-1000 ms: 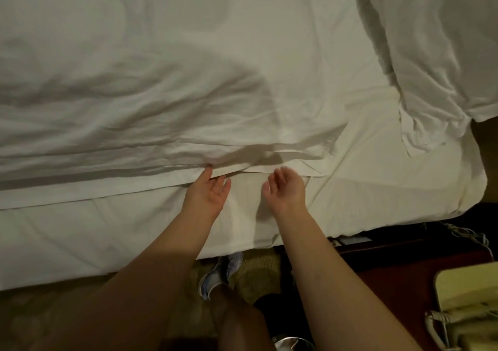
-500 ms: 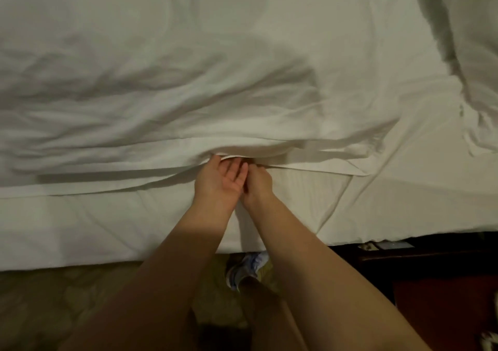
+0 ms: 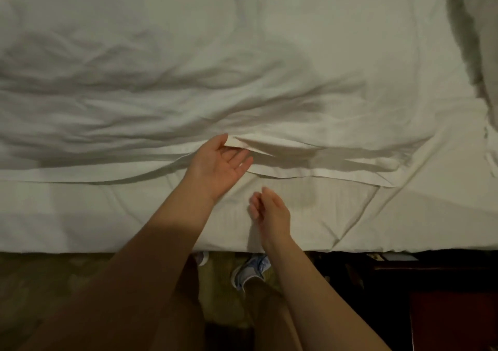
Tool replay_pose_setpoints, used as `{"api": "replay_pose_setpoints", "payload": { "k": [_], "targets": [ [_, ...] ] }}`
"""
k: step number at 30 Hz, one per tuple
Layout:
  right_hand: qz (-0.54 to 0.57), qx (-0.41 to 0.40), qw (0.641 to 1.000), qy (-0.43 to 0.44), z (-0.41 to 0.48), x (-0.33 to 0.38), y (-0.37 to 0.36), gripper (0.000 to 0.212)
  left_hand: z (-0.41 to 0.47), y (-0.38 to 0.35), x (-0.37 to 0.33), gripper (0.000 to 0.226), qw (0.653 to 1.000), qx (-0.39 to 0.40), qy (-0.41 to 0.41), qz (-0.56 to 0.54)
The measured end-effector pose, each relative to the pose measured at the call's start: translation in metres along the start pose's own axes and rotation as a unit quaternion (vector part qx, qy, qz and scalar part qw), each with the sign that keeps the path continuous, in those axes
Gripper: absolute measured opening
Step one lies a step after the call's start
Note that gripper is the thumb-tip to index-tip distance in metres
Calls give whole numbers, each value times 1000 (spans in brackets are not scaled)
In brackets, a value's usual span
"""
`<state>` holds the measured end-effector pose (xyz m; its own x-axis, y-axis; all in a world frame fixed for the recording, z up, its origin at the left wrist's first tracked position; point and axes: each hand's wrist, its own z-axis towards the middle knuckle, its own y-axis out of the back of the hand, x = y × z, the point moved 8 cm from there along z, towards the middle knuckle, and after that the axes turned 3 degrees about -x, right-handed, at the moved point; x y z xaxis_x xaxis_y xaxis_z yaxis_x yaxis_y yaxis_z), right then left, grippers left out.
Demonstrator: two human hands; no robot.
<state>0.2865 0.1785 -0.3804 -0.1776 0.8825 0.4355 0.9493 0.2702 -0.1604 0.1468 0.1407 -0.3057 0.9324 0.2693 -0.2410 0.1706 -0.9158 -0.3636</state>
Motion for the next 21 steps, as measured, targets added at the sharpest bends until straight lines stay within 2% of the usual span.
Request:
{"api": "replay_pose_setpoints", "payload": {
  "k": [3,6,8,12,14,16,18,21],
  "targets": [
    [25,7,1000,-7,5,-2,-52,5,-4,27,-5,29,998,-24,23,-56],
    [30,11,999,-15,6,-2,-88,12,-1,55,-17,44,991,-61,28,-116],
    [-9,30,999,-19,8,-8,-110,21,3,62,-31,46,988,-60,15,-138],
    [-71,19,997,-29,19,-29,-129,24,2,58,-55,29,990,-65,-7,-128],
    [-127,21,992,2,17,-17,-149,24,-3,44,-71,22,992,-48,-28,-117],
    [-179,7,980,90,-1,8,-163,18,-9,23,-91,16,993,-12,-51,-107],
    [-203,-33,966,158,-17,11,-145,24,-12,10,-106,17,993,11,-68,-92],
    [-281,-89,949,116,-24,-29,-89,36,-11,26,-96,25,997,-22,-44,-54]
  ]
}}
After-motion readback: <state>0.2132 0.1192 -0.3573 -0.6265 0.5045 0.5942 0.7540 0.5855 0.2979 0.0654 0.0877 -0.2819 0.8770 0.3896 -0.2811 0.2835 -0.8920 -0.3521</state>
